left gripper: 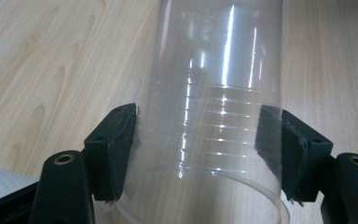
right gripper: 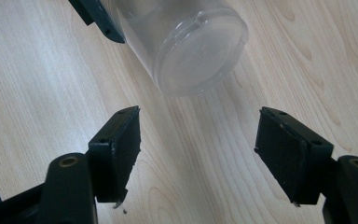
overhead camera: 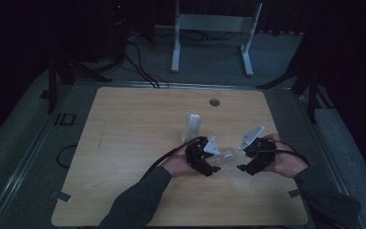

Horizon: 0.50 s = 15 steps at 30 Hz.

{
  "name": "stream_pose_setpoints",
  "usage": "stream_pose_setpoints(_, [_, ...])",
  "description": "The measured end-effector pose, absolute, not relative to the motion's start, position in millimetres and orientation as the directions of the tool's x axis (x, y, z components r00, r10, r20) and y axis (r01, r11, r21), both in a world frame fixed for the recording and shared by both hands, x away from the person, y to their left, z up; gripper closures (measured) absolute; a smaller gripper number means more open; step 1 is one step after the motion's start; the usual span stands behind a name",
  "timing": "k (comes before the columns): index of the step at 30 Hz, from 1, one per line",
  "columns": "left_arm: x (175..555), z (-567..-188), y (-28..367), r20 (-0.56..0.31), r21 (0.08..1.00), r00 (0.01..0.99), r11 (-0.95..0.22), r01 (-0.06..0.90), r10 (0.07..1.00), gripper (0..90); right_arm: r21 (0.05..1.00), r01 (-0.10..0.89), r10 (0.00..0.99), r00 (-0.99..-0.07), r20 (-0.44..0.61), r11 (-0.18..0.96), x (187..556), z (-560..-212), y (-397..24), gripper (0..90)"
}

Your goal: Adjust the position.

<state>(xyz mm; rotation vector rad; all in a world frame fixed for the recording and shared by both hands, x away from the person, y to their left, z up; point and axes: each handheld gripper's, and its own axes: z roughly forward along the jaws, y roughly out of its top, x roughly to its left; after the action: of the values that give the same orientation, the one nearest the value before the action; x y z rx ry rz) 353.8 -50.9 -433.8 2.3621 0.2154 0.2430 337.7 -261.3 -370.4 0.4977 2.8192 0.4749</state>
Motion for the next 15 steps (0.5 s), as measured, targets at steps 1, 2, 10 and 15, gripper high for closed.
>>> stream_pose_setpoints(1, [354, -434, -51, 0.113, 0.693, 0.969, -0.716, 0.082, 0.22, 30.2, 0.349, 0.282, 0.36, -0.915, -0.181, 0.894, 337, -370, -261, 30.5])
stream_pose_setpoints(2, [354, -434, -51, 0.114, 0.689, 0.969, -0.72, 0.08, 0.217, 30.2, 0.347, 0.277, 0.355, -0.917, -0.182, 0.896, 337, -370, -260, 30.5])
stream_pose_setpoints(10, [351, -438, -55, 0.111, 0.667, 0.977, -0.742, 0.063, 0.184, 30.3, 0.316, 0.246, 0.316, -0.928, -0.197, 0.917, 335, -372, -255, 30.7])
stream_pose_setpoints(15, [349, -439, -58, 0.116, 0.655, 0.979, -0.754, 0.051, 0.167, 30.2, 0.289, 0.217, 0.281, -0.937, -0.206, 0.932, 332, -372, -249, 31.5])
